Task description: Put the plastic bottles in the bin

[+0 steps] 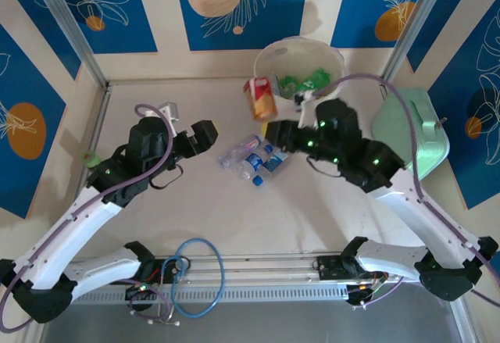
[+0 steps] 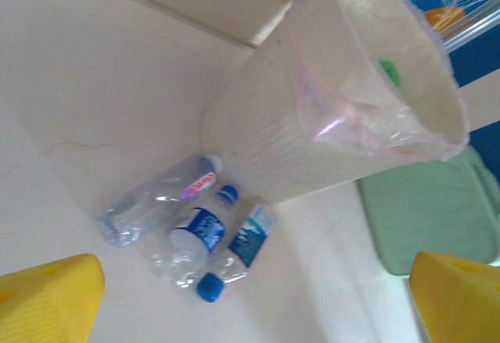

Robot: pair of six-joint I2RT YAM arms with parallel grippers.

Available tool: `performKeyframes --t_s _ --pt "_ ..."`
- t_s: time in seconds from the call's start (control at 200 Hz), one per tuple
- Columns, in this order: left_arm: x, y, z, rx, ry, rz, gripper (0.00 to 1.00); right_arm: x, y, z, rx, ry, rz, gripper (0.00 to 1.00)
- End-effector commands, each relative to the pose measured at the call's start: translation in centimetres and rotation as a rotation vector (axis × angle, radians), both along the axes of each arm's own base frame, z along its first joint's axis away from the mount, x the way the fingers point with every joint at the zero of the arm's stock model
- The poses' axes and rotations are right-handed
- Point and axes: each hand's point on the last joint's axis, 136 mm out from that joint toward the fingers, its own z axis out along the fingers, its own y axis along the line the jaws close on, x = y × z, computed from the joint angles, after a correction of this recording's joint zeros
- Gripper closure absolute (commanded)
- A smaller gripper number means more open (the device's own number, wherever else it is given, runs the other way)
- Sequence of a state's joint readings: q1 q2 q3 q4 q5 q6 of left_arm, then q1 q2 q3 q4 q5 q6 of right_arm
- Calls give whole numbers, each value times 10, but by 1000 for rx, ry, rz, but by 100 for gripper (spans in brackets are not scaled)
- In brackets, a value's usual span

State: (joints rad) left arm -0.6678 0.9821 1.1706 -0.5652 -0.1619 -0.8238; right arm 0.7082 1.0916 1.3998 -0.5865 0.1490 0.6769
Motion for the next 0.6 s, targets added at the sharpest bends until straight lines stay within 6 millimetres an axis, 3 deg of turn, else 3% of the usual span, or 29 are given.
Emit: performKeyframes --t_s 0.0,0.115,0.275,0.595 --pt "-2 14 -27 143 33 3 0 18 -17 16 -30 -43 -20 77" --pt "-6 6 -45 152 78 -41 0 48 -37 30 -14 -52 -91 77" --pt "-8 -4 -61 168 123 -98 0 86 -58 32 -10 -30 -172 77" --pt "-7 -9 -79 208 148 -132 0 135 -86 8 9 62 -252 71"
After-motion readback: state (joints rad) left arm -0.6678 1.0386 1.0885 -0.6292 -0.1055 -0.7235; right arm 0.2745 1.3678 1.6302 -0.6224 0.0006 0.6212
